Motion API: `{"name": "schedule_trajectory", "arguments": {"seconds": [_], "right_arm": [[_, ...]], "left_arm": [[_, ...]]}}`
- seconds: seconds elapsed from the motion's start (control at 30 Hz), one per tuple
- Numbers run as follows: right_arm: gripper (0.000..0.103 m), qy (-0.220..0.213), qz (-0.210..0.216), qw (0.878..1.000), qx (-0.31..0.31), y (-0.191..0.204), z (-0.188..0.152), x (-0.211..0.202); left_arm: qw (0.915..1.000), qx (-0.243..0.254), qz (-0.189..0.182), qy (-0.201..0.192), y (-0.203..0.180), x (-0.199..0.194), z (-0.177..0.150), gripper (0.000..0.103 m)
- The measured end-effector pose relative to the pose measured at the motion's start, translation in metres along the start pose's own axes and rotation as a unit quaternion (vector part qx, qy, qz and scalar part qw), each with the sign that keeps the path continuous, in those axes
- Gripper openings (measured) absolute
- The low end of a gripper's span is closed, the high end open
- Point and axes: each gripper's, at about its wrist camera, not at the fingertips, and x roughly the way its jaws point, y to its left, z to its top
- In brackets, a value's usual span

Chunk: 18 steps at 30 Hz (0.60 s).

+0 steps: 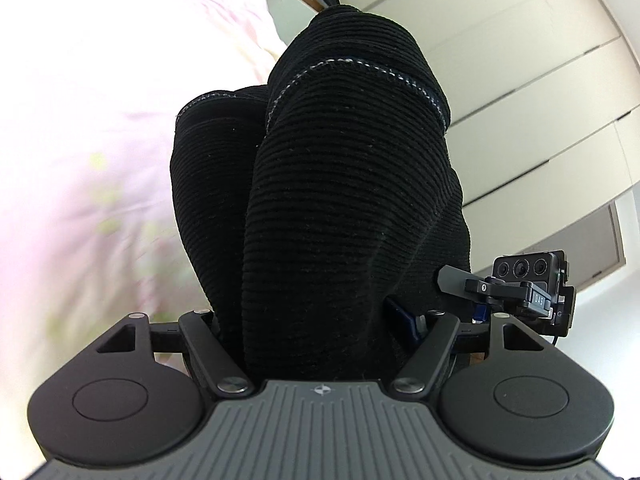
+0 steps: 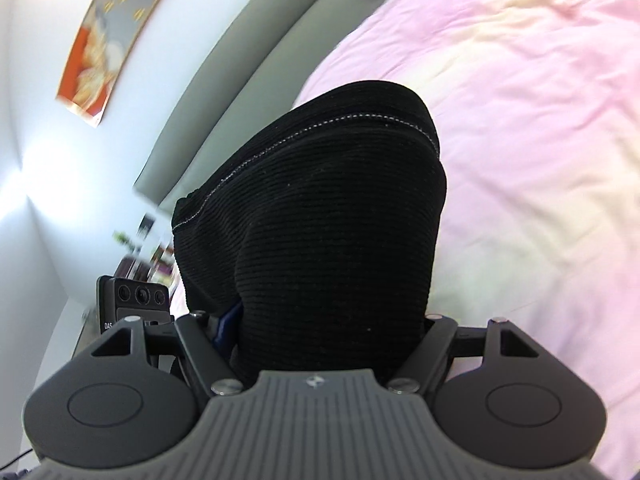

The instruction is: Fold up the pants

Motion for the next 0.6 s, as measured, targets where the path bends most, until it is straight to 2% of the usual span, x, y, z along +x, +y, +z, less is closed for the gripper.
{"name": "schedule_trajectory", "arguments": {"seconds": [0.17,0.33,0.5,0.6], "right_arm": [[0.07,-0.021,-0.024,0.999,0.038,-0.06,0.034,-0.012],[0.07,-0.024,-0.036,0.997,0.067,-0.109,0.058,-0.003],[0.071,-0.019,-0.037,0.992,0.117,-0.155,0.056,0.024],[0.076,-0.03,-0.026,0.991,0.128,-0.17,0.04,0.032]], "left_arm": [[0.9994,-0.007,-0.008,0.033,0.011,0.076,0.053,0.083],[0.9981,-0.024,-0.005,0.057,0.033,0.134,0.089,0.083],[0.9945,-0.063,0.027,0.079,0.058,0.183,0.111,0.083],[0.9942,-0.073,0.017,0.077,0.069,0.19,0.105,0.085]]}}
